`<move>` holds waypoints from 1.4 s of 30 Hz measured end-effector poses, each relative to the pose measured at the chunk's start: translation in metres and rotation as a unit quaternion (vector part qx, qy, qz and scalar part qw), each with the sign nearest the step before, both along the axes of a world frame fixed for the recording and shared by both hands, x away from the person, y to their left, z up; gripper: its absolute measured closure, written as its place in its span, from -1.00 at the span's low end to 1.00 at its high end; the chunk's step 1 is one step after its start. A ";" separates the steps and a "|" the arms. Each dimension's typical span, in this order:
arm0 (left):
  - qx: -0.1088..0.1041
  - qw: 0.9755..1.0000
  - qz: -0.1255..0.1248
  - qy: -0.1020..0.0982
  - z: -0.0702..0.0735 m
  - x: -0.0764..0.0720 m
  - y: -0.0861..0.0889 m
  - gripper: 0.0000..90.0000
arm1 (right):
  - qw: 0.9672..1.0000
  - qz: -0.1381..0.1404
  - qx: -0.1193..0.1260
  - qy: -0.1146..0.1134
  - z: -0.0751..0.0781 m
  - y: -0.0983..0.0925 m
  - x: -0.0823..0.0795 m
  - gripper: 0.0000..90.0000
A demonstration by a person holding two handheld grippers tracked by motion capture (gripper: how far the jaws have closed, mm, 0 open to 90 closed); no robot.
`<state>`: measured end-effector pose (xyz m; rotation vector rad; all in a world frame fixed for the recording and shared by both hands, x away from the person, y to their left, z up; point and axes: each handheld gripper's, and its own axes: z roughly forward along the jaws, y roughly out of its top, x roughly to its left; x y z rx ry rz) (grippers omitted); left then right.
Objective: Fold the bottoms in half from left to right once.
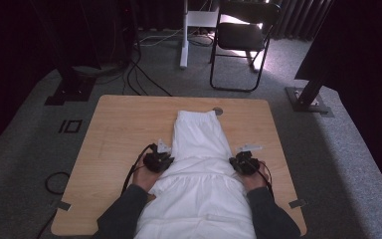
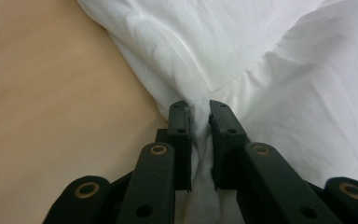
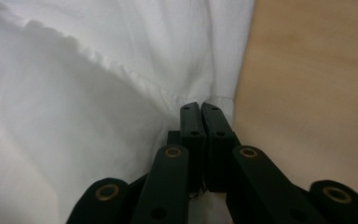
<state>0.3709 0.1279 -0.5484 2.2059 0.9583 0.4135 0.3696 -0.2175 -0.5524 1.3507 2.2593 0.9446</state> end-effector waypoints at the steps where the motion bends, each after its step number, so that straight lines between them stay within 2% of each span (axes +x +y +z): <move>1: -0.004 1.000 -0.003 -0.002 -0.001 -0.008 0.002 0.79 | 1.000 0.009 0.004 0.003 0.000 -0.001 -0.010 0.95; 4: 0.002 1.000 -0.018 -0.004 -0.001 -0.025 0.005 0.78 | 0.999 0.033 0.012 0.025 0.001 -0.003 -0.032 0.91; 5: 0.006 1.000 -0.019 -0.005 -0.001 -0.027 0.005 0.78 | 0.998 0.039 0.013 0.039 0.003 -0.005 -0.036 0.83; 6: 0.011 1.000 -0.020 -0.007 -0.001 -0.027 0.005 0.78 | 0.998 0.041 0.011 0.043 0.005 -0.005 -0.038 0.70; 8: 0.012 1.000 -0.019 -0.005 0.000 -0.025 0.003 0.77 | 0.999 0.038 0.004 0.018 0.013 -0.007 -0.036 0.48; 9: 0.012 1.000 -0.018 -0.006 0.000 -0.024 0.002 0.76 | 0.999 0.033 0.016 0.006 0.019 -0.008 -0.033 0.43; 11: 0.011 1.000 -0.017 -0.007 -0.001 -0.022 0.001 0.76 | 0.999 0.027 0.033 -0.014 0.033 -0.006 -0.021 0.45; 13: 0.011 1.000 -0.017 -0.007 -0.001 -0.022 0.000 0.76 | 0.998 0.043 0.043 -0.035 0.044 0.001 -0.005 0.69; 14: 0.011 1.000 -0.017 -0.008 -0.001 -0.022 0.000 0.76 | 0.997 0.048 0.045 -0.037 0.047 0.006 0.005 0.72; 16: 0.012 1.000 -0.017 -0.009 -0.001 -0.022 0.000 0.76 | 0.997 0.045 0.047 -0.033 0.050 0.017 0.027 0.69; 19: 0.008 1.000 -0.018 -0.007 -0.001 -0.021 0.001 0.75 | 0.998 0.025 0.062 -0.020 0.049 0.035 0.057 0.55; 22: 0.005 1.000 -0.018 -0.007 -0.001 -0.021 0.002 0.74 | 0.996 0.013 0.084 -0.002 0.042 0.048 0.078 0.26; 24: 0.005 1.000 -0.018 -0.008 -0.002 -0.022 0.002 0.74 | 0.996 0.000 0.083 0.016 0.035 0.054 0.088 0.17; 25: 0.004 1.000 -0.018 -0.008 -0.002 -0.022 0.002 0.74 | 0.996 -0.002 0.083 0.028 0.031 0.056 0.092 0.19; 26: 0.004 1.000 -0.018 -0.008 -0.002 -0.022 0.002 0.74 | 0.996 0.000 0.084 0.035 0.027 0.058 0.095 0.36; 28: 0.003 1.000 -0.016 -0.008 -0.002 -0.022 0.002 0.74 | 0.997 0.014 0.065 0.039 0.023 0.059 0.099 0.89; 29: 0.003 1.000 -0.016 -0.008 -0.002 -0.022 0.002 0.74 | 0.997 0.014 0.065 0.039 0.023 0.059 0.099 0.89; 30: 0.003 1.000 -0.016 -0.008 -0.002 -0.022 0.002 0.74 | 0.998 0.014 0.054 0.029 0.025 0.058 0.100 0.89; 31: 0.004 1.000 -0.016 -0.008 -0.002 -0.022 0.002 0.74 | 0.999 -0.005 0.041 -0.005 0.038 0.052 0.100 1.00; 32: 0.004 1.000 -0.016 -0.008 -0.002 -0.022 0.002 0.74 | 0.999 -0.015 0.042 -0.031 0.050 0.045 0.100 1.00; 33: 0.004 1.000 -0.016 -0.008 -0.002 -0.022 0.002 0.73 | 0.999 -0.015 0.042 -0.031 0.050 0.045 0.100 1.00; 34: 0.009 1.000 -0.017 -0.010 -0.001 -0.023 0.001 0.73 | 0.997 -0.038 0.034 -0.063 0.063 0.036 0.101 1.00; 35: 0.009 1.000 -0.017 -0.010 -0.001 -0.023 0.001 0.73 | 0.996 -0.047 0.032 -0.072 0.068 0.030 0.102 1.00; 37: 0.010 1.000 -0.019 -0.011 -0.001 -0.023 0.001 0.73 | 0.996 -0.055 0.041 -0.056 0.064 0.021 0.109 1.00; 38: 0.008 1.000 -0.019 -0.010 -0.002 -0.023 0.000 0.72 | 0.997 -0.057 0.029 -0.047 0.058 0.021 0.111 1.00; 39: 0.008 1.000 -0.019 -0.010 -0.002 -0.023 0.000 0.72 | 0.997 -0.057 0.029 -0.047 0.058 0.021 0.111 1.00; 40: 0.009 1.000 -0.019 -0.010 -0.001 -0.023 0.000 0.72 | 0.998 -0.062 0.011 -0.028 0.043 0.023 0.115 0.99; 42: 0.008 1.000 -0.020 -0.009 -0.001 -0.023 0.000 0.72 | 0.998 -0.065 0.014 -0.004 0.027 0.024 0.118 0.88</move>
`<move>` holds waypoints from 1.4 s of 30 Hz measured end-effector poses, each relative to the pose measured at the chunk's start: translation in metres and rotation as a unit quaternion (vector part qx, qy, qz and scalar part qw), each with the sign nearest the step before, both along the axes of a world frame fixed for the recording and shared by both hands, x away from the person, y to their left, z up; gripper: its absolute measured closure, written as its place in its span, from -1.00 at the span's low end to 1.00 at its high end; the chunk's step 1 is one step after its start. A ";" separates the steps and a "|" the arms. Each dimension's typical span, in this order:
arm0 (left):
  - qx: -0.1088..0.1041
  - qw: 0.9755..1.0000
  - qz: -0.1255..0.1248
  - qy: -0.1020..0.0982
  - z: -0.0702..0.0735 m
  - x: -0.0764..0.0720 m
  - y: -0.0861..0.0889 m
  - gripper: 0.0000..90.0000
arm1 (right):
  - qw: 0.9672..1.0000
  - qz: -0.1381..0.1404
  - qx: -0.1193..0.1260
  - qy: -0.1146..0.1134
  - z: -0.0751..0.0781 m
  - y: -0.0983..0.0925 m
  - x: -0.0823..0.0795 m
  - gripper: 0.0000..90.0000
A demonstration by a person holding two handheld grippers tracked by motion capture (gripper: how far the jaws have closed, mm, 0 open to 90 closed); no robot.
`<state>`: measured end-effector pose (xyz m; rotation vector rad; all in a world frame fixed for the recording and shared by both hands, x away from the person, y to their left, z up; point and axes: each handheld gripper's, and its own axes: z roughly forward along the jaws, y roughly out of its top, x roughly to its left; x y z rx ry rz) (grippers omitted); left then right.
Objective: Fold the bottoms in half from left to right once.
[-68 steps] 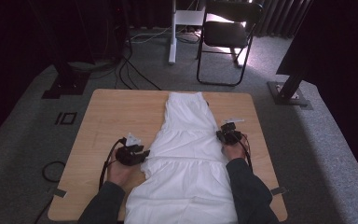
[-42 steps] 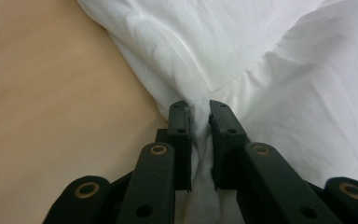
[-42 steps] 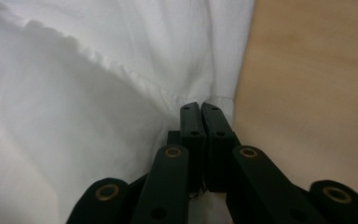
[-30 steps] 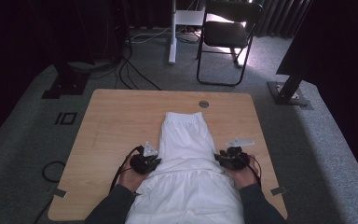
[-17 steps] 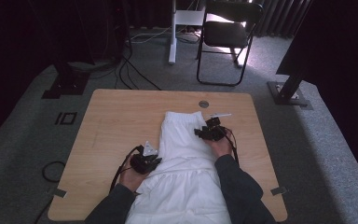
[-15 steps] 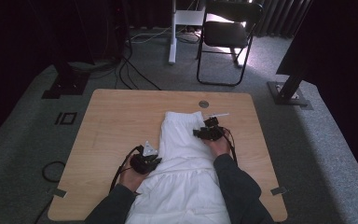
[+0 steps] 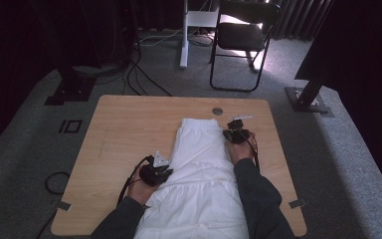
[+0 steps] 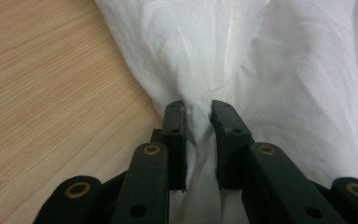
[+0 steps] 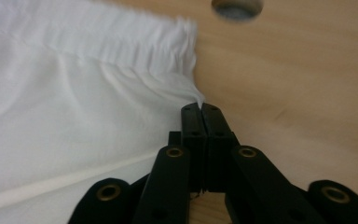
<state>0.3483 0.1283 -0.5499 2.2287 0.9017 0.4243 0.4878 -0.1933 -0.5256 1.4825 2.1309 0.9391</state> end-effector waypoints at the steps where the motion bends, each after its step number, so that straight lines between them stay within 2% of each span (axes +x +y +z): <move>1: 0.000 1.000 0.000 0.000 0.000 0.000 0.000 0.71 | 1.000 0.000 0.000 0.000 0.000 0.000 0.000 0.88; 2: 0.000 1.000 -0.001 0.000 0.000 0.000 0.000 0.71 | 1.000 -0.012 0.019 0.010 -0.005 -0.002 0.001 0.48; 3: 0.000 1.000 -0.001 0.000 0.000 0.000 0.000 0.71 | 1.000 -0.012 0.019 0.010 -0.005 -0.002 0.001 0.48; 4: 0.000 1.000 -0.002 0.001 0.000 0.001 0.001 0.70 | 0.998 -0.026 0.057 -0.009 0.003 -0.008 -0.003 0.21; 5: -0.001 1.000 -0.002 0.002 0.000 0.001 0.001 0.70 | 0.997 -0.029 0.070 -0.022 0.009 -0.010 -0.005 0.08; 7: 0.000 1.000 -0.002 0.001 0.000 0.001 0.001 0.70 | 0.995 -0.018 0.092 -0.043 0.019 -0.011 -0.009 -0.07; 9: 0.000 1.000 -0.001 0.000 0.000 0.000 0.001 0.70 | 0.995 -0.011 0.095 -0.043 0.020 -0.010 -0.010 -0.13; 10: 0.001 1.000 -0.001 -0.002 0.000 0.000 0.000 0.70 | 0.997 0.007 0.078 -0.022 0.014 -0.003 -0.008 -0.20; 11: 0.001 1.000 -0.001 -0.002 0.000 0.000 0.000 0.70 | 0.997 0.007 0.078 -0.022 0.014 -0.003 -0.008 -0.20; 12: 0.001 1.000 0.000 -0.002 0.000 -0.001 0.000 0.70 | 0.999 0.007 0.034 -0.006 0.002 0.005 -0.004 -0.19; 13: 0.001 1.000 0.000 -0.002 0.000 -0.001 0.000 0.70 | 0.999 0.007 0.034 -0.006 0.002 0.005 -0.004 -0.19; 14: 0.001 1.000 -0.003 -0.002 0.000 -0.001 0.000 0.70 | 1.000 0.007 0.024 0.009 -0.012 0.009 0.000 -0.17; 15: 0.001 1.000 -0.003 -0.002 0.000 -0.001 0.000 0.70 | 1.000 0.007 0.024 0.009 -0.012 0.009 0.000 -0.17; 16: -0.003 1.000 -0.004 0.000 -0.001 -0.001 0.002 0.70 | 1.000 0.008 0.015 0.006 -0.019 0.012 -0.001 -0.05; 18: -0.005 1.000 -0.006 0.002 -0.001 -0.002 0.003 0.70 | 1.000 0.013 0.004 0.014 -0.022 0.014 -0.003 0.23; 19: -0.005 1.000 -0.006 0.002 -0.001 -0.002 0.003 0.70 | 1.000 0.013 0.004 0.014 -0.022 0.014 -0.003 0.23; 20: 0.000 1.000 -0.008 0.001 0.000 -0.005 0.003 0.70 | 1.000 0.016 -0.002 0.009 -0.023 0.015 -0.011 0.51; 21: 0.000 1.000 -0.008 0.001 0.000 -0.005 0.003 0.70 | 1.000 0.016 -0.002 0.009 -0.023 0.015 -0.011 0.51; 22: 0.000 1.000 -0.011 0.001 0.000 -0.012 0.003 0.71 | 1.000 0.021 -0.006 0.006 -0.023 0.016 -0.020 0.70; 23: 0.000 1.000 -0.011 0.001 0.000 -0.012 0.003 0.71 | 1.000 0.021 -0.006 0.006 -0.023 0.016 -0.020 0.70; 24: 0.000 1.000 -0.021 0.005 0.000 -0.021 0.003 0.71 | 1.000 0.028 0.000 0.005 -0.024 0.016 -0.033 0.82; 25: 0.000 1.000 -0.021 0.005 0.000 -0.021 0.003 0.71 | 0.999 0.031 0.005 0.005 -0.025 0.015 -0.040 0.84; 26: 0.005 0.999 -0.033 0.014 0.001 -0.029 0.004 0.70 | 0.999 0.033 0.011 0.006 -0.025 0.013 -0.046 0.85; 27: 0.005 0.999 -0.033 0.014 0.001 -0.029 0.004 0.68 | 0.999 0.033 0.011 0.006 -0.025 0.013 -0.046 0.85; 28: 0.028 0.999 -0.033 0.008 0.005 -0.033 0.005 0.58 | 0.999 0.039 0.017 0.003 -0.027 0.012 -0.058 0.85; 29: 0.042 0.999 -0.028 -0.002 0.007 -0.032 0.006 0.46 | 0.999 0.040 0.017 0.001 -0.027 0.012 -0.061 0.86; 30: 0.049 0.998 -0.017 -0.017 0.013 -0.029 0.009 0.34 | 0.999 0.042 0.016 -0.002 -0.028 0.011 -0.063 0.86; 31: 0.049 0.998 -0.017 -0.017 0.013 -0.029 0.009 0.28 | 0.999 0.041 0.016 -0.001 -0.028 0.011 -0.064 0.86; 32: 0.026 0.999 0.007 -0.032 0.024 -0.022 0.014 0.19 | 0.999 0.041 0.018 -0.001 -0.028 0.011 -0.064 0.86; 33: 0.026 0.999 0.007 -0.032 0.024 -0.022 0.014 0.12 | 0.999 0.042 0.019 0.000 -0.028 0.010 -0.063 0.86; 34: -0.013 0.998 0.025 -0.049 0.040 -0.011 0.018 0.08 | 0.999 0.042 0.020 0.002 -0.028 0.010 -0.062 0.87; 35: -0.013 0.998 0.025 -0.049 0.040 -0.011 0.018 0.01 | 0.999 0.042 0.020 0.002 -0.028 0.010 -0.062 0.87; 36: -0.044 0.997 0.036 -0.054 0.053 0.005 0.017 -0.05 | 0.999 0.041 0.023 0.006 -0.027 0.010 -0.062 0.87; 37: -0.044 0.997 0.036 -0.054 0.053 0.005 0.017 -0.11 | 0.999 0.041 0.023 0.006 -0.027 0.010 -0.062 0.87; 38: -0.062 0.996 0.039 -0.045 0.058 0.026 0.010 -0.16 | 0.999 0.040 0.024 0.006 -0.027 0.010 -0.062 0.87; 39: -0.062 0.996 0.039 -0.045 0.058 0.026 0.010 -0.17 | 0.999 0.040 0.024 0.006 -0.027 0.010 -0.062 0.87; 40: -0.066 0.996 0.045 -0.030 0.055 0.048 -0.001 -0.21 | 0.999 0.039 0.026 0.006 -0.027 0.010 -0.062 0.87; 42: -0.054 0.997 0.054 -0.018 0.045 0.068 -0.013 -0.30 | 0.999 0.039 0.026 0.003 -0.028 0.010 -0.062 0.87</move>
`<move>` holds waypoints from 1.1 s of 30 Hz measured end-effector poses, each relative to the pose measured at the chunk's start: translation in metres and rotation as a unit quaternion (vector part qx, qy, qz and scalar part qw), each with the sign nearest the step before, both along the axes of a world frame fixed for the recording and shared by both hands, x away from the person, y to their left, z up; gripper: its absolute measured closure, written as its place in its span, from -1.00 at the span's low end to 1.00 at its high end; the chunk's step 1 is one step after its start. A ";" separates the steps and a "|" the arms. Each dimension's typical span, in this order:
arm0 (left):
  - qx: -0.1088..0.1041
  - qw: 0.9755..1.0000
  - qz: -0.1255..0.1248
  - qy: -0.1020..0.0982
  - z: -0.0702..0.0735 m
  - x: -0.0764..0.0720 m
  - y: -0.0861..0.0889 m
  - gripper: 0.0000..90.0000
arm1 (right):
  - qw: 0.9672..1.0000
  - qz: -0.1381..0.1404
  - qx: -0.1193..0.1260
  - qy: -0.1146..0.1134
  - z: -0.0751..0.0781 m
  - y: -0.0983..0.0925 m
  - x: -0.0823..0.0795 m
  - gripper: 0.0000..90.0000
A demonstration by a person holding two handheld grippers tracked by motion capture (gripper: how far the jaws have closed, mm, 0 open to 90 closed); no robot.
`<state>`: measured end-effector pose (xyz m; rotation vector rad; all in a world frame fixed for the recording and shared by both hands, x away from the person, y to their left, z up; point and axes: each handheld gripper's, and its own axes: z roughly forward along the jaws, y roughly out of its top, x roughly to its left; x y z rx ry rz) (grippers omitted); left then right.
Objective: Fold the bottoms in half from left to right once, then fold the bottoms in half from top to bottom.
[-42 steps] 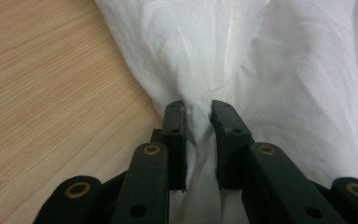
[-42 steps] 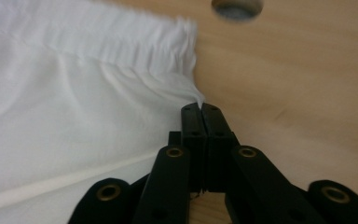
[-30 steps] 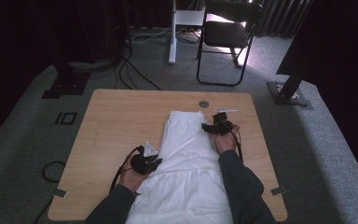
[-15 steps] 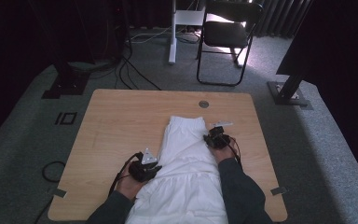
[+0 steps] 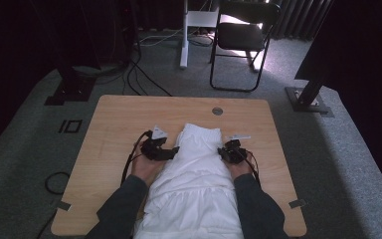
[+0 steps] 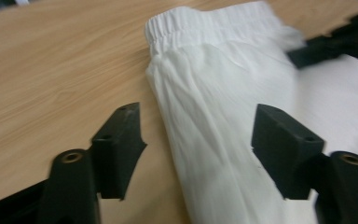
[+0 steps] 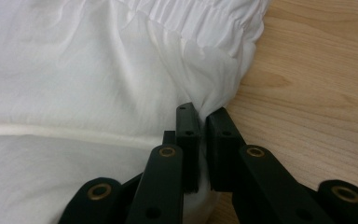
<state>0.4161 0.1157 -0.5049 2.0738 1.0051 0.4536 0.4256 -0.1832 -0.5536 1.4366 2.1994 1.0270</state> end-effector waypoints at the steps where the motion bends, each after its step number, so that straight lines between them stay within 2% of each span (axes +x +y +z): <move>1: 0.013 1.000 0.006 0.009 -0.007 0.009 -0.006 -0.32 | 1.000 0.001 -0.001 -0.001 0.000 0.000 0.000 0.88; 2: 0.021 0.999 0.010 0.024 -0.014 0.017 -0.011 -0.35 | 1.000 0.002 -0.003 -0.001 0.000 0.000 0.000 0.88; 4: 0.012 0.999 0.012 0.046 -0.025 0.028 -0.017 -0.36 | 1.000 0.005 -0.005 -0.003 0.000 0.000 0.000 0.88; 6: 0.004 0.999 0.010 0.053 -0.030 0.032 -0.022 -0.36 | 1.000 0.006 -0.006 -0.004 0.000 0.000 0.000 0.88; 9: -0.001 0.999 0.007 0.048 -0.030 0.034 -0.027 -0.37 | 1.000 0.006 -0.007 -0.006 0.000 0.000 0.000 0.88; 11: 0.005 0.999 0.000 0.046 -0.031 0.036 -0.032 -0.37 | 1.000 0.006 -0.009 -0.007 0.000 0.001 0.000 0.88; 12: 0.022 0.998 0.005 0.058 -0.036 0.042 -0.035 -0.37 | 1.000 0.005 -0.011 -0.008 0.000 0.001 0.000 0.88; 13: 0.022 0.998 0.005 0.058 -0.036 0.042 -0.035 -0.36 | 1.000 0.005 -0.011 -0.007 0.000 0.002 0.000 0.88; 14: 0.037 0.998 0.007 0.055 -0.042 0.044 -0.036 -0.29 | 1.000 0.005 -0.012 -0.007 0.000 0.002 0.001 0.88; 15: 0.037 0.998 0.007 0.055 -0.042 0.044 -0.036 -0.14 | 1.000 0.005 -0.012 -0.007 0.000 0.002 0.001 0.88; 16: 0.047 0.998 -0.002 0.050 -0.041 0.042 -0.037 0.00 | 1.000 0.006 -0.011 -0.007 0.000 0.001 0.001 0.88; 18: 0.040 0.998 -0.010 0.055 -0.040 0.041 -0.036 0.33 | 1.000 0.007 -0.011 -0.006 0.000 0.001 0.001 0.88; 20: 0.033 0.998 -0.015 0.056 -0.041 0.039 -0.035 0.56 | 1.000 0.007 -0.012 -0.005 0.001 0.001 0.003 0.88; 23: 0.022 0.998 -0.016 0.055 -0.042 0.038 -0.033 0.68 | 1.000 0.005 -0.014 -0.003 0.001 0.002 0.004 0.88; 29: 0.016 0.998 -0.018 0.054 -0.043 0.037 -0.032 0.71 | 1.000 0.003 -0.011 0.000 0.001 0.002 0.004 0.86; 30: 0.017 0.998 -0.019 0.054 -0.043 0.037 -0.032 0.71 | 1.000 0.004 -0.016 0.002 0.002 0.002 0.005 0.75; 31: 0.017 0.998 -0.020 0.053 -0.043 0.037 -0.032 0.72 | 1.000 0.008 -0.028 0.004 0.004 0.004 0.006 0.52; 32: 0.017 0.998 -0.021 0.053 -0.043 0.037 -0.031 0.72 | 0.999 0.008 -0.030 0.005 0.004 0.004 0.008 0.39; 33: 0.015 0.998 -0.022 0.054 -0.043 0.037 -0.031 0.72 | 1.000 0.004 -0.023 0.011 0.005 0.002 0.010 0.25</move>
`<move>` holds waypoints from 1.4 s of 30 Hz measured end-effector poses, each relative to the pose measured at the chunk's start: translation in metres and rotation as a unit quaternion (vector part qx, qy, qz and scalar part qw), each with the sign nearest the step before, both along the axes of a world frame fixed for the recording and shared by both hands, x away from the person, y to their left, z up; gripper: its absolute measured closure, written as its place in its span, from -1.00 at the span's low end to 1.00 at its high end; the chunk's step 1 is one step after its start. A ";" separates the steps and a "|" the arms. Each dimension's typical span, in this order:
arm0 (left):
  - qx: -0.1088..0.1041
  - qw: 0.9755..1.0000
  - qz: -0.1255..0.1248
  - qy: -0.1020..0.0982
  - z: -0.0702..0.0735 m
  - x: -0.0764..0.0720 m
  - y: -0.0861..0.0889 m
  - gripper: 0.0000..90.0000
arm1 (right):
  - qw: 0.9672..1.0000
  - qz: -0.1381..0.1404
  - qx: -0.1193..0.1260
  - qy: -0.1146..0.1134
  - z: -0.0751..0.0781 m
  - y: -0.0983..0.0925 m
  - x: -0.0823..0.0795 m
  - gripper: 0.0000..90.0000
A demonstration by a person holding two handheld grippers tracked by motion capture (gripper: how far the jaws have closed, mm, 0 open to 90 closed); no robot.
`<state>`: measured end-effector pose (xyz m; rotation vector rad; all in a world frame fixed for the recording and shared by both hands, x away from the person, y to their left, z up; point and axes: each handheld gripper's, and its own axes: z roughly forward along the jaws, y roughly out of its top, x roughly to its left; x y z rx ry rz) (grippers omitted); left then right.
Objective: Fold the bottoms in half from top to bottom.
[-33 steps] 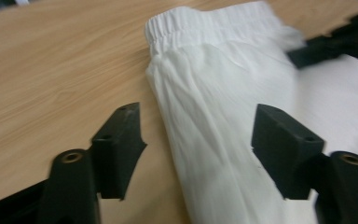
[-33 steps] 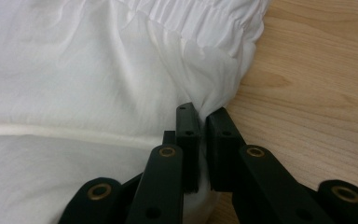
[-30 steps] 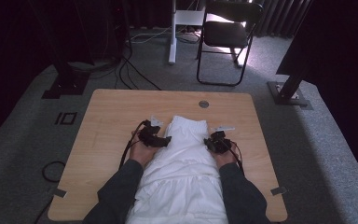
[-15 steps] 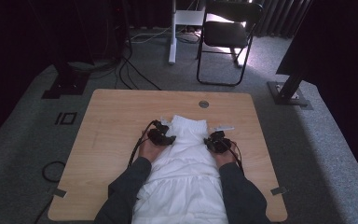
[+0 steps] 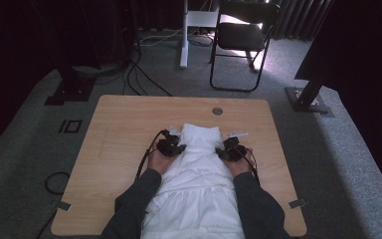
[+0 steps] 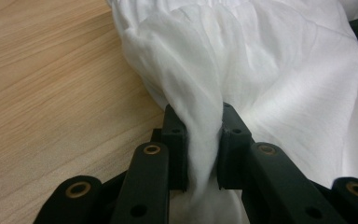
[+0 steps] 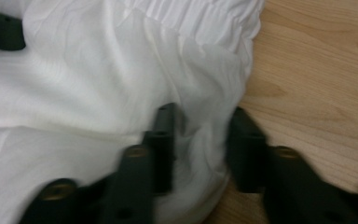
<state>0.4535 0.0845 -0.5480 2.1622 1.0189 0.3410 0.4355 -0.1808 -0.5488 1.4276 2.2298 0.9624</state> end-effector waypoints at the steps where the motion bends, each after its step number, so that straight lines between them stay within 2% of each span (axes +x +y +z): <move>1: 0.000 1.000 0.000 -0.001 0.000 0.000 0.000 0.72 | 1.000 -0.006 0.013 -0.001 0.001 -0.002 0.002 0.14; 3: 0.000 1.000 0.001 -0.001 0.000 0.000 0.000 0.72 | 0.999 -0.017 0.029 -0.010 0.002 -0.004 0.005 -0.08; 5: -0.002 1.000 0.001 -0.002 -0.001 -0.001 0.000 0.72 | 0.999 -0.023 0.041 0.001 0.002 -0.004 0.011 -0.28; 7: -0.002 1.000 0.001 -0.002 -0.001 -0.001 0.000 0.72 | 0.999 -0.023 0.033 0.011 0.000 -0.002 0.016 -0.38; 8: -0.002 1.000 0.002 -0.003 -0.001 -0.001 0.000 0.72 | 1.000 -0.024 0.018 0.009 -0.001 0.000 0.018 -0.38; 9: -0.002 1.000 0.001 -0.003 -0.001 -0.001 0.000 0.72 | 1.000 -0.021 0.013 0.007 -0.002 0.001 0.018 -0.38; 13: -0.003 1.000 0.005 0.000 -0.001 -0.001 0.000 0.73 | 1.000 0.001 -0.021 -0.010 -0.002 0.010 0.016 -0.10; 15: -0.001 1.000 0.007 0.001 0.000 -0.002 -0.001 0.75 | 1.000 0.012 -0.023 -0.013 -0.001 0.012 0.015 0.15; 17: -0.003 1.000 0.010 0.006 0.000 -0.003 -0.001 0.79 | 1.000 0.007 -0.021 -0.013 0.000 0.013 0.017 0.44; 19: -0.002 1.000 0.009 0.008 0.001 -0.003 -0.002 0.82 | 1.000 0.003 -0.001 -0.002 0.000 0.011 0.021 0.81; 20: 0.002 1.000 0.008 0.009 0.002 -0.003 -0.002 0.83 | 1.000 0.005 0.010 0.007 0.001 0.010 0.024 0.85; 22: 0.015 1.000 0.002 0.010 0.005 0.000 -0.003 0.85 | 1.000 0.011 0.011 0.019 0.003 0.011 0.030 0.88; 24: 0.016 1.000 0.002 0.009 0.012 0.003 -0.002 0.85 | 1.000 0.013 0.015 0.022 0.006 0.009 0.036 0.91; 26: 0.004 1.000 0.004 -0.001 0.028 0.009 0.001 0.86 | 0.999 0.014 0.028 0.014 0.017 0.007 0.040 0.91; 29: -0.002 1.000 0.007 -0.021 0.054 0.016 0.004 0.86 | 0.999 0.017 0.023 -0.018 0.046 0.008 0.044 0.91; 30: -0.003 0.999 0.008 -0.038 0.069 0.020 0.004 0.86 | 0.999 0.018 0.023 -0.029 0.054 0.008 0.045 0.91; 32: -0.011 0.998 0.009 -0.063 0.097 0.024 0.006 0.86 | 0.998 0.016 0.025 -0.060 0.082 0.008 0.048 0.91; 34: -0.011 0.996 0.009 -0.090 0.122 0.026 0.006 0.86 | 0.996 0.012 0.032 -0.088 0.108 0.007 0.050 0.91; 35: -0.013 0.994 0.008 -0.109 0.140 0.028 0.006 0.86 | 0.995 0.011 0.035 -0.098 0.118 0.006 0.051 0.91; 38: -0.026 0.989 0.005 -0.149 0.178 0.032 0.007 0.86 | 0.988 0.008 0.045 -0.150 0.160 0.003 0.051 0.91; 39: -0.034 0.986 0.004 -0.164 0.195 0.033 0.007 0.86 | 0.985 0.007 0.050 -0.163 0.170 0.001 0.051 0.91; 40: -0.038 0.983 0.003 -0.177 0.207 0.034 0.006 0.86 | 0.981 0.000 0.054 -0.186 0.187 0.000 0.048 0.91; 42: -0.035 0.980 0.004 -0.196 0.228 0.034 0.002 0.86 | 0.976 -0.010 0.042 -0.214 0.209 0.001 0.045 0.91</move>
